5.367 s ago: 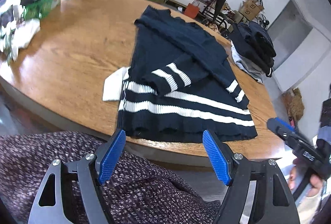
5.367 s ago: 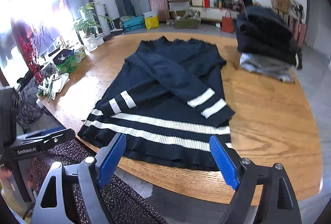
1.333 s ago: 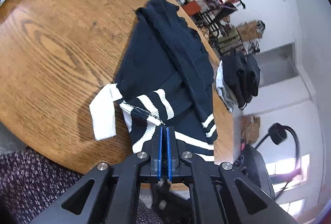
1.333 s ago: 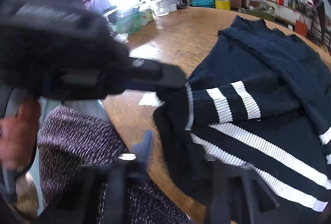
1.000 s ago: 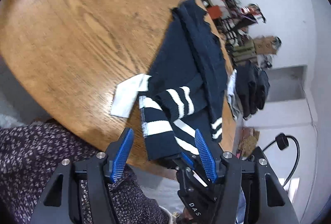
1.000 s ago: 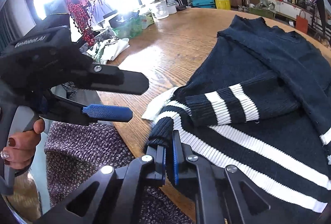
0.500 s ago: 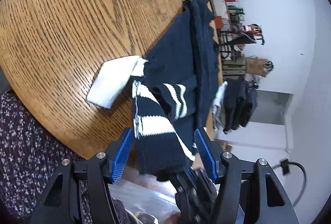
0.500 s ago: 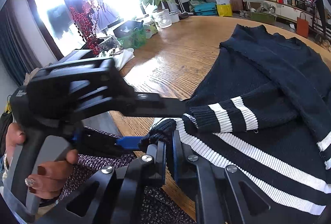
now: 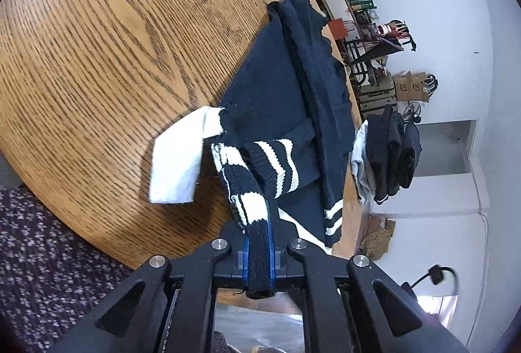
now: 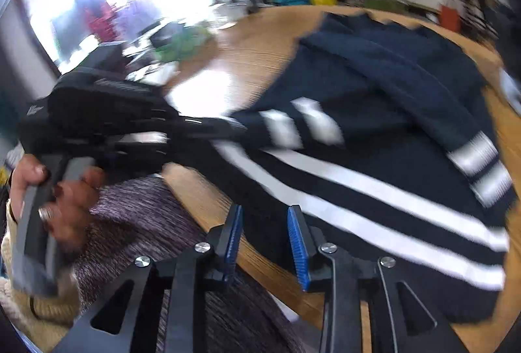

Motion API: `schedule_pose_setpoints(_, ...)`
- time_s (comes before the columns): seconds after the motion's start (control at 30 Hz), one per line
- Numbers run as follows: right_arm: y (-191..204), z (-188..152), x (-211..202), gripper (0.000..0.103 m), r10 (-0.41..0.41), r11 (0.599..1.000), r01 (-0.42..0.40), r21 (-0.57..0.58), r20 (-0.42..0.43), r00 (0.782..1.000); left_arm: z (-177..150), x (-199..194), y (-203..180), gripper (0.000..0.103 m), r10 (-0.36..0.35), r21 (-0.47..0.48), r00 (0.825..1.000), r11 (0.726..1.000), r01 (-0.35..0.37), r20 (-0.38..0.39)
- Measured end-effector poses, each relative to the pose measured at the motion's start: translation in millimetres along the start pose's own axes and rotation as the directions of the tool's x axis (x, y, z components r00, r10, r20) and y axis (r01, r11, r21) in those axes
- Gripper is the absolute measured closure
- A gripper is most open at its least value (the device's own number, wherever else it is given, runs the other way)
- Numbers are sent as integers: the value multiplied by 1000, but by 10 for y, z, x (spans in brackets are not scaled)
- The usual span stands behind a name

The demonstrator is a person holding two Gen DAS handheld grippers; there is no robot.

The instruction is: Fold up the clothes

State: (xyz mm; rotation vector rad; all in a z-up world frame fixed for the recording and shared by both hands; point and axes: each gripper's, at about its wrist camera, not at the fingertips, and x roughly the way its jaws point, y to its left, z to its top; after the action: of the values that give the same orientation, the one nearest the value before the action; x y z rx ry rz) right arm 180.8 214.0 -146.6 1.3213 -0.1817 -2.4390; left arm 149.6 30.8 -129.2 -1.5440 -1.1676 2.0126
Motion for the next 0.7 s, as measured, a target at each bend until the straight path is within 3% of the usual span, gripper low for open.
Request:
schedule_pose_setpoints(0.1,-452,-149,-294,58,-130,982,128,136,4,992,7,-4,-32,95,26,26,1000,999,-27,12)
schedule_pose_setpoints(0.17,-785,-275,-529,58,-223,950,216,226,6,975,15,-13,-46,95,22,40,1000,999,-22,13)
schedule_pose_setpoints(0.33,-1374,-557,-960,58,-304,858,264,441,20,953,16,-44,-92,95,42,84,999,995,-43,18)
schedule_pose_setpoints(0.47,-1598,-701,-992,58,-286,823,240,515,9,958,-36,-16,-151,95,63,117,998,991,-65,15)
schedule_pose_setpoints(0.7,-1578,-691,-773,64,-203,851,169,497,15,979,-46,-40,-174,95,64,121,998,990,-66,25)
